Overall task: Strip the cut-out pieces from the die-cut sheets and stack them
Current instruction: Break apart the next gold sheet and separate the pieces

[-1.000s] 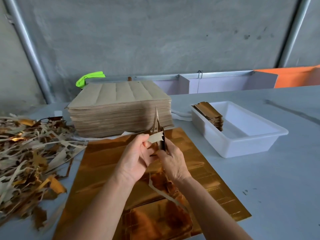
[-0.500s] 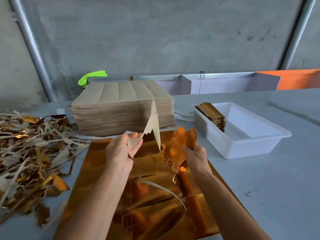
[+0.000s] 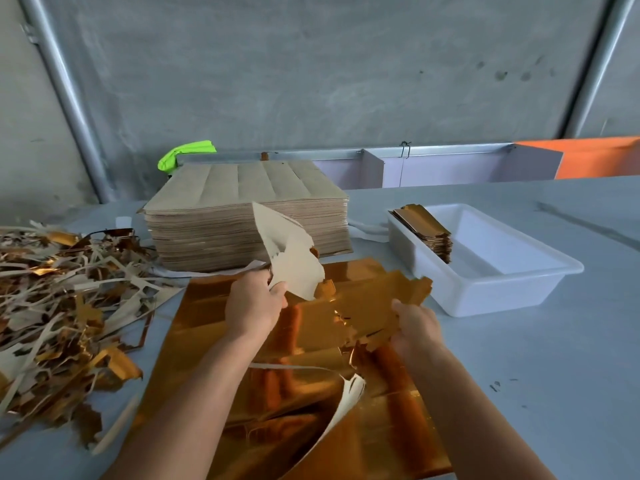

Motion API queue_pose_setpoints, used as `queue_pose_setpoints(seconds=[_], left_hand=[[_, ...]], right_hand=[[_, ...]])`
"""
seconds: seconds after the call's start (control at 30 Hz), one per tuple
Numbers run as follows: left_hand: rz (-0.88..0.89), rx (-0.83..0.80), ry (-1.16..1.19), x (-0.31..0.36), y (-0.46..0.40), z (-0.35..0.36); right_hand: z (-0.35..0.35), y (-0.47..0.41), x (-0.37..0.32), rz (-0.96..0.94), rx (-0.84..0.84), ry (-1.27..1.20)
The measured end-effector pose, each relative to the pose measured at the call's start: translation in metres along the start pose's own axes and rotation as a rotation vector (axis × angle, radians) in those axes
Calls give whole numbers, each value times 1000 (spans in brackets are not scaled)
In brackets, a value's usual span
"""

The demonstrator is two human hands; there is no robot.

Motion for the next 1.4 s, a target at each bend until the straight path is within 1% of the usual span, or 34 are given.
queue_pose_setpoints(seconds=[0.1,0.13,0.2,0.27,0.37,0.43,0.5,0.6,0.67,0.73,0.83,0.93,1.0,1.1,1.17,1.23,1.27,1.4], left_hand=[[26,32,-70,-1,-1,-5],[24,27,-67,-2,0,-4],[-14,5,-9,-2,5,1],[-90,-47,68,-3,21,17],[-254,-122,227,-5,57,52],[-334,-138,295,-7,75,68],[-320,-142,266,-6,79,74],[-307,-158,203,-9,77,76],[-317,-172,194,-11,76,77],[-339,-184,189,-12,76,78],[-376,-196,334,-10,73,76],[-264,-122,417,0,64,58],[-224,-76,382,1,56,47],[-210,-163,268,0,52,51],[-272,-209,313,-2,57,57],[-380,-249,423,-1,68,64],[-404,-256,450,-1,72,69],[-332,-208,356,1,79,74]], right_hand=[[-14,-11,11,31,83,-35],[-16,-11,14,45,105,-43],[-18,-10,23,135,143,-62],[-17,-8,27,191,165,-81],[-14,-6,23,145,151,-35],[-15,-4,22,105,144,3],[-16,-7,20,57,137,75],[-23,-16,11,-39,133,265],[-35,-22,-10,-170,173,390],[-48,-25,-31,-288,234,461],[-56,-25,-44,-351,244,400],[-51,-19,-49,-414,231,311],[-51,-14,-55,-415,248,220],[-51,-14,-62,-342,272,118],[-46,-13,-61,-320,242,149],[-41,-14,-55,-305,217,200],[-41,-15,-50,-292,213,227],[-54,-23,-42,-256,224,312]])
Point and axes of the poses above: each hand's wrist, its own y-axis away from the middle knuckle, its own z-axis out of the palm, x = y × z, the point moved 9 cm from there along -y, towards the middle knuckle, and after that the axes turned 13 degrees about x, right-handed, at the moved point
